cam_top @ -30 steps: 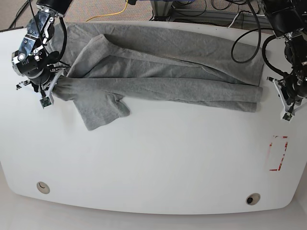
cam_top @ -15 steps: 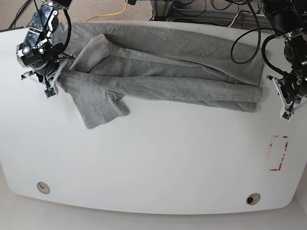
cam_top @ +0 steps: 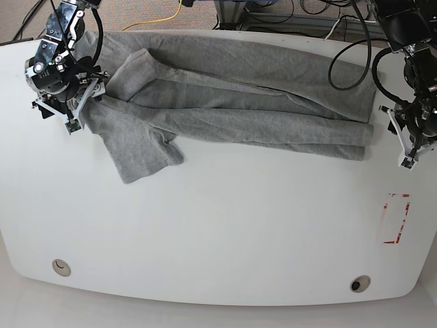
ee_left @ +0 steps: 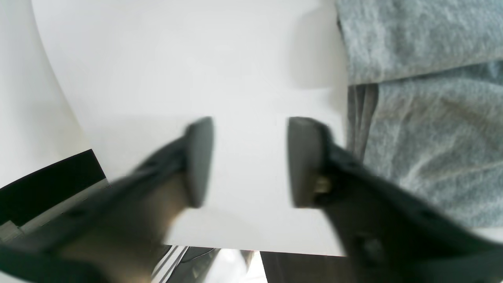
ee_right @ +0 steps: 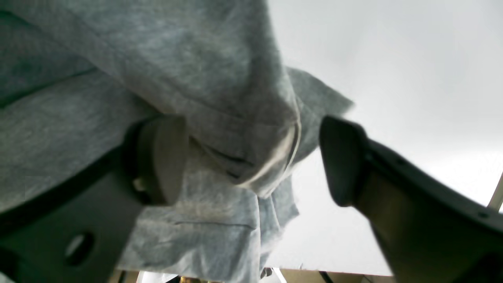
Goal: Layout the t-shirt on the table in an organized manner, then fold the t-shirt properly
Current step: 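Open both grippers and release the folded hem, then grasp the sleeve near the right gripper and fold it over the shirt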
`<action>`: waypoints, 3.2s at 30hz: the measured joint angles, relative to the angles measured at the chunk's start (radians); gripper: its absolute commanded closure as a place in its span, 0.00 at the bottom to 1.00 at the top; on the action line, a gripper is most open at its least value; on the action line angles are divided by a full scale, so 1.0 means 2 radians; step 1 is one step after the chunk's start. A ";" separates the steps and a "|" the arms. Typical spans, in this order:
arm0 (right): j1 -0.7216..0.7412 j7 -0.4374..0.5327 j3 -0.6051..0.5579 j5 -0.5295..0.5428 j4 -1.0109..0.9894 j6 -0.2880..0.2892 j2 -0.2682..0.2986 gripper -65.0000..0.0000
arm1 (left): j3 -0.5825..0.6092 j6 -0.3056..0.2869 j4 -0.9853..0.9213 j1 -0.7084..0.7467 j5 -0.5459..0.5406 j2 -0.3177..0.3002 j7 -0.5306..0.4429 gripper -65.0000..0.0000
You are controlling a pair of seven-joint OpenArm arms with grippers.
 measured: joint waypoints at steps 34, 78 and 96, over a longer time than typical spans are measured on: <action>0.227 0.036 -0.026 0.000 -0.192 0.000 0.011 0.00 | -0.001 0.000 0.001 -0.160 -0.050 0.020 0.025 0.43; 0.262 0.129 -0.118 0.000 -0.372 -0.002 -0.053 0.98 | -0.003 0.000 0.001 -0.150 -0.049 0.018 0.025 0.43; 0.219 -0.083 -0.118 0.133 -0.133 -0.002 -0.058 1.00 | -0.003 0.000 0.000 -0.143 -0.051 0.017 0.024 0.43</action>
